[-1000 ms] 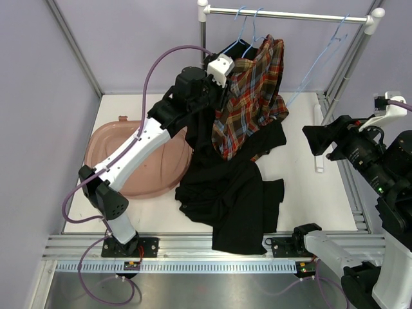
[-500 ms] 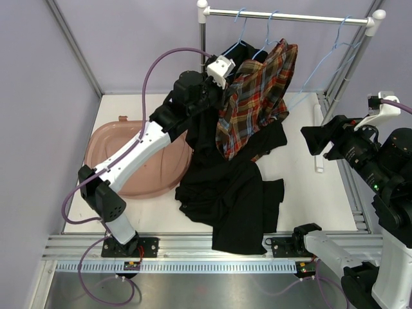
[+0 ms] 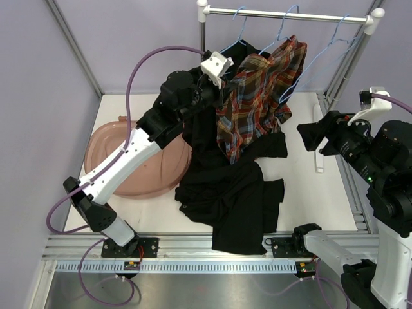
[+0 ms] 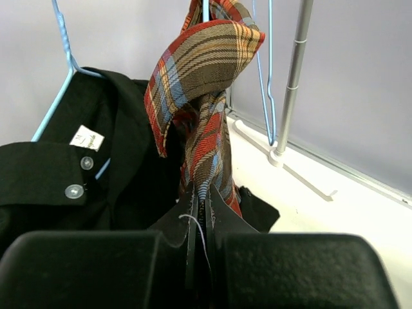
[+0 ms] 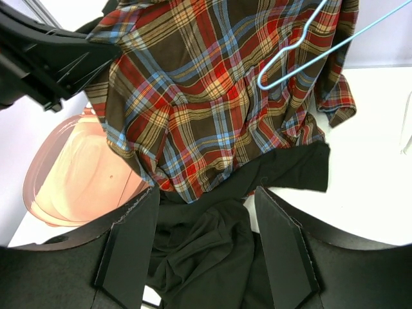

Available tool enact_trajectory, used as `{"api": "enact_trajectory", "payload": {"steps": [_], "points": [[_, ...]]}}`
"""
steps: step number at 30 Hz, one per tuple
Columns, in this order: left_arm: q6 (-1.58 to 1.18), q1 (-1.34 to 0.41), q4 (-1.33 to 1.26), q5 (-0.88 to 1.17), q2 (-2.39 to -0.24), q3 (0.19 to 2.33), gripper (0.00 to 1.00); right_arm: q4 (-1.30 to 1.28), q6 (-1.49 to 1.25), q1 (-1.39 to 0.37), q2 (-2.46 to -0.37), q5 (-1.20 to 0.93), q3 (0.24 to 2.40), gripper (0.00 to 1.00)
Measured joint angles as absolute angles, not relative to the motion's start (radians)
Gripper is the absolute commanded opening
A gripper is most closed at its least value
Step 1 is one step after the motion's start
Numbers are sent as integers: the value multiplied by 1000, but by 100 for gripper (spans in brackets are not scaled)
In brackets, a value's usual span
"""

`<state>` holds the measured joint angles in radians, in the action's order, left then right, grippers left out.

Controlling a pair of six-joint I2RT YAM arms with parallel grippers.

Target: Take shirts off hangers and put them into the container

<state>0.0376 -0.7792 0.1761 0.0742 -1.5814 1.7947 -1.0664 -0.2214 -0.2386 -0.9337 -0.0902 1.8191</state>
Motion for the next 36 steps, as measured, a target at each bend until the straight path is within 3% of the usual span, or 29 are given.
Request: {"api": "enact_trajectory", "payload": {"steps": [6,12,21,36], "points": [[28,-825,247,45,-1500,1740,0,-1054,-222,-239,-995,-124,1863,71],[-40,-877,340,24,-1293,1588,0,-955,-221,-243,-1141,-241,1966,64],[-133,-896,470,20,-1164,1580,0,-857,-173,-345,-1343,-309,2009,65],[-171,-913,485,20,-1142,1482,0,-804,-167,-391,-1324,-322,2037,64]]}}
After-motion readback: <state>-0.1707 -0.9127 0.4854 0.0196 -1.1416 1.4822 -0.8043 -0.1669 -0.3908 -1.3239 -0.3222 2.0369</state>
